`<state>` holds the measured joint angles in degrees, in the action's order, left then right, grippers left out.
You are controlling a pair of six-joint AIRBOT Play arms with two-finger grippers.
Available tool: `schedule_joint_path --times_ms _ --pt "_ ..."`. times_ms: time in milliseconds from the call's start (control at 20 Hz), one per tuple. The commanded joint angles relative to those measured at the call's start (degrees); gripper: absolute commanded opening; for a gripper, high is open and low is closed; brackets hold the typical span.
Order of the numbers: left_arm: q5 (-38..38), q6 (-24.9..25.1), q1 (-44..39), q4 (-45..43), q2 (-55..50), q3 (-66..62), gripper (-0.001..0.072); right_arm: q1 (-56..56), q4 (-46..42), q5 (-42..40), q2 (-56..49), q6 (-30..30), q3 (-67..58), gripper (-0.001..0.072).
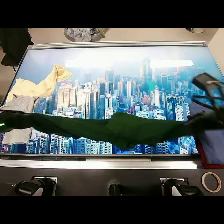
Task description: Fold the shirts.
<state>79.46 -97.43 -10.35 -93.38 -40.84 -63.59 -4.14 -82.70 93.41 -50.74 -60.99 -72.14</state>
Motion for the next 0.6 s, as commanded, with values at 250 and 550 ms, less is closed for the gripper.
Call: schedule_joint_path --times_ms 250,550 --pt "-19.5 4.9 8.9 8.7 -41.7 -8.3 0.0028 0.0 15.6 -39.8 -37.1 3.1 -3.9 0.0044" --pt "-19.3 5.0 12.8 25.9 -53.5 -14.3 0.0153 0.0 30.7 -46.2 -42.9 -0.1 -4.4 0.0155"
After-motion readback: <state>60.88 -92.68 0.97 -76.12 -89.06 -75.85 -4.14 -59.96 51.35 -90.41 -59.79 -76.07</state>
